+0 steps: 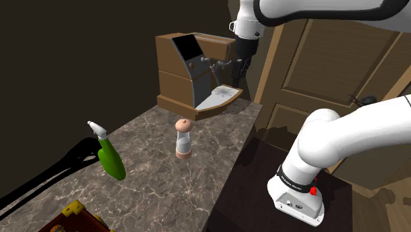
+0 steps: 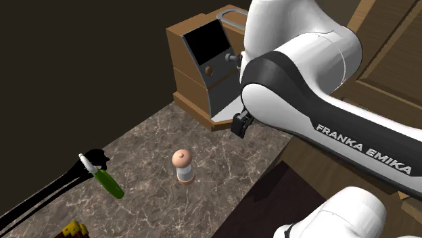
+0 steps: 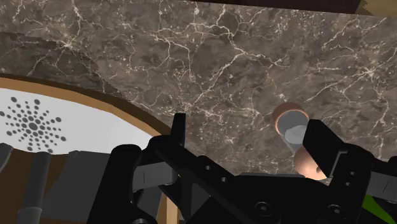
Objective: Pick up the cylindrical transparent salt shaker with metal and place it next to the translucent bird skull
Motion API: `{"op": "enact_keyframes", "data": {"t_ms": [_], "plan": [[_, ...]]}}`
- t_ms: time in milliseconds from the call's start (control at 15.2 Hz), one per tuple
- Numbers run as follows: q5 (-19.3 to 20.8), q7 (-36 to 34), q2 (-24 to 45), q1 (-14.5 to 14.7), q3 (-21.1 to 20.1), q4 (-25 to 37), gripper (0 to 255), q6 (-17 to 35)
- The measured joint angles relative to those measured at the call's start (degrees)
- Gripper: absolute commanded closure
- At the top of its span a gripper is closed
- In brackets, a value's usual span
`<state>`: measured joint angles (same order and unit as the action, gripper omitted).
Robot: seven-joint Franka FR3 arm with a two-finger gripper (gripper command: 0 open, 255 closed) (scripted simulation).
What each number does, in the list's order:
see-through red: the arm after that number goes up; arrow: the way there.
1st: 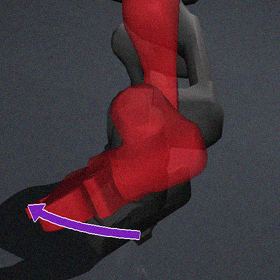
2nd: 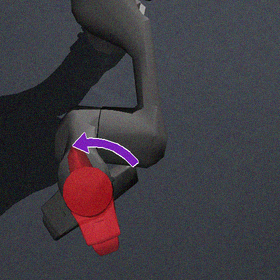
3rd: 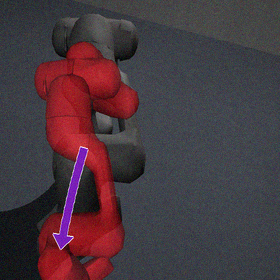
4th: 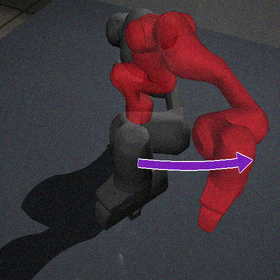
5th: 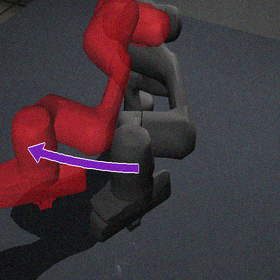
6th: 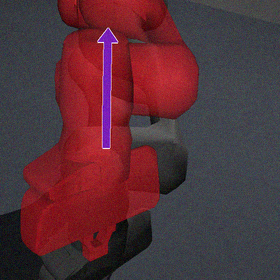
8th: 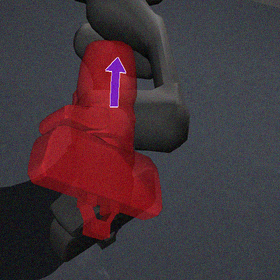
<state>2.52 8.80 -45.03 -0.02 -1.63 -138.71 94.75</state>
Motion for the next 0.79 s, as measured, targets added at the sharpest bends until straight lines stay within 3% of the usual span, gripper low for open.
{"op": "enact_keyframes", "data": {"t_ms": [198, 792], "plan": [[-0.9, -1.36, 0.93, 0.39, -0.98, -0.68, 0, 1.69], [-6.24, -10.93, 12.47, 2.86, -8.18, -1.87, 0, 15.61]]}}
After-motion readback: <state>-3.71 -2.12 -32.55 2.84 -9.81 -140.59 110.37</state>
